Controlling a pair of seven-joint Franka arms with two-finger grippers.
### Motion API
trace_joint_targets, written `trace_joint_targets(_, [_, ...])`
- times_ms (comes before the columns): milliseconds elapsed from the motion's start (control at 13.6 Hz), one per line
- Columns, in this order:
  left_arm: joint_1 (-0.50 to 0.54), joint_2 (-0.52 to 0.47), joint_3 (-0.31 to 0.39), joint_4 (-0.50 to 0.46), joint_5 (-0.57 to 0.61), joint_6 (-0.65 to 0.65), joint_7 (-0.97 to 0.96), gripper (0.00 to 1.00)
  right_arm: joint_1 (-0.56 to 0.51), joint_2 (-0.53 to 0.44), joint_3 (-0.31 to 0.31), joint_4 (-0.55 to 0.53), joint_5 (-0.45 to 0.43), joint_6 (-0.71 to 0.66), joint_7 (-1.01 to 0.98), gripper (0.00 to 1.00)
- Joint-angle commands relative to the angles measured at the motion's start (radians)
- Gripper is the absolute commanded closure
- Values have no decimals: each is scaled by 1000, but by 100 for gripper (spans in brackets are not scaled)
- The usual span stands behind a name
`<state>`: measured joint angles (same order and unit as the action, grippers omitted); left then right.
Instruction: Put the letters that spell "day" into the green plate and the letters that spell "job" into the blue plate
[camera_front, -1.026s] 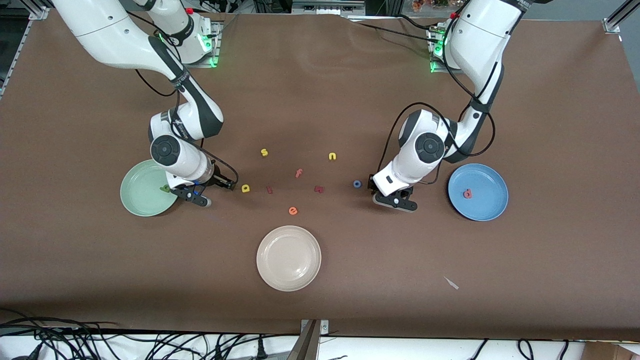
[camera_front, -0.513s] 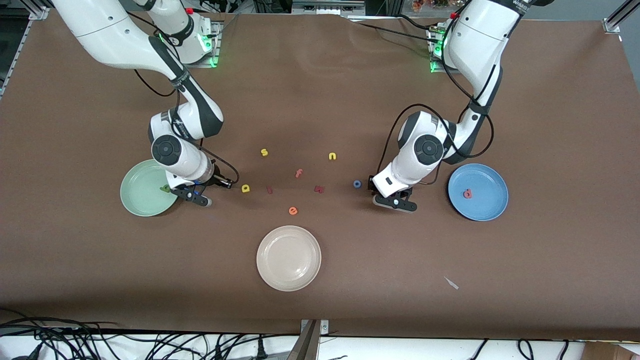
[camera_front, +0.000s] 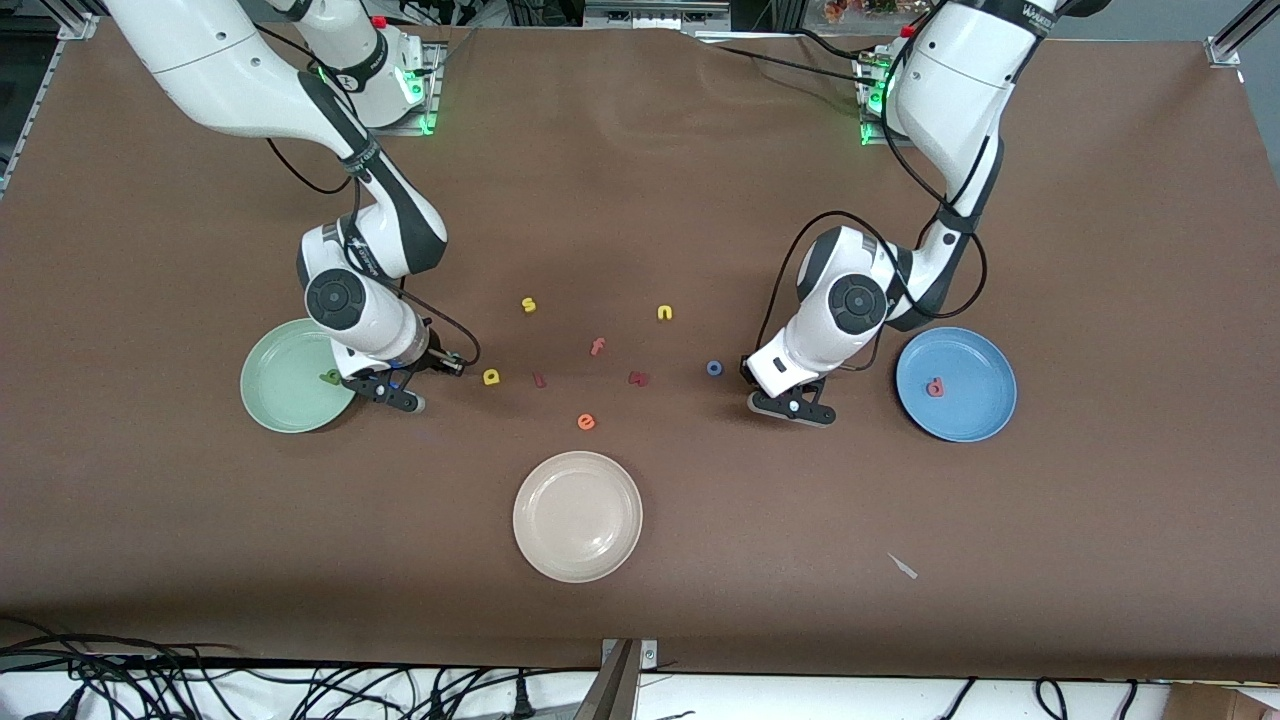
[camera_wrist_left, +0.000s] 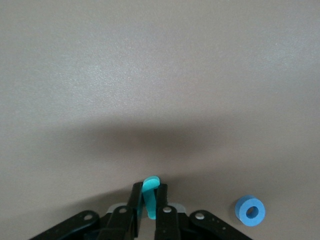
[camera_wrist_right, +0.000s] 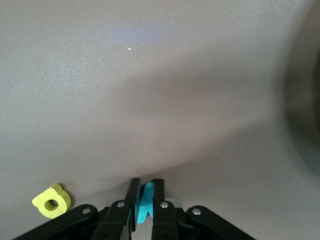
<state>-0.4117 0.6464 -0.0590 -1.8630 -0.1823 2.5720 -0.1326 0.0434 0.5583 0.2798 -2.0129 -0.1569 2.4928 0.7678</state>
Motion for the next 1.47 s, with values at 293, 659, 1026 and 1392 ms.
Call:
trace_joint_targets(293, [163, -183, 8, -73, -10, -114, 51, 100, -7, 9, 6, 118, -53, -188, -51, 100])
trace_joint_targets(659, [378, -298, 8, -194, -13, -211, 413, 100, -59, -6, -16, 186, -53, -331, -292, 100])
trace_joint_targets(1026, [438, -353, 13, -305, -5, -211, 517, 81, -60, -57, -161, 180, -49, -427, -595, 100])
trace_joint_targets(1392, [442, -358, 10, -291, 4, -201, 521, 34, -63, -48, -209, 180, -32, -402, -734, 43])
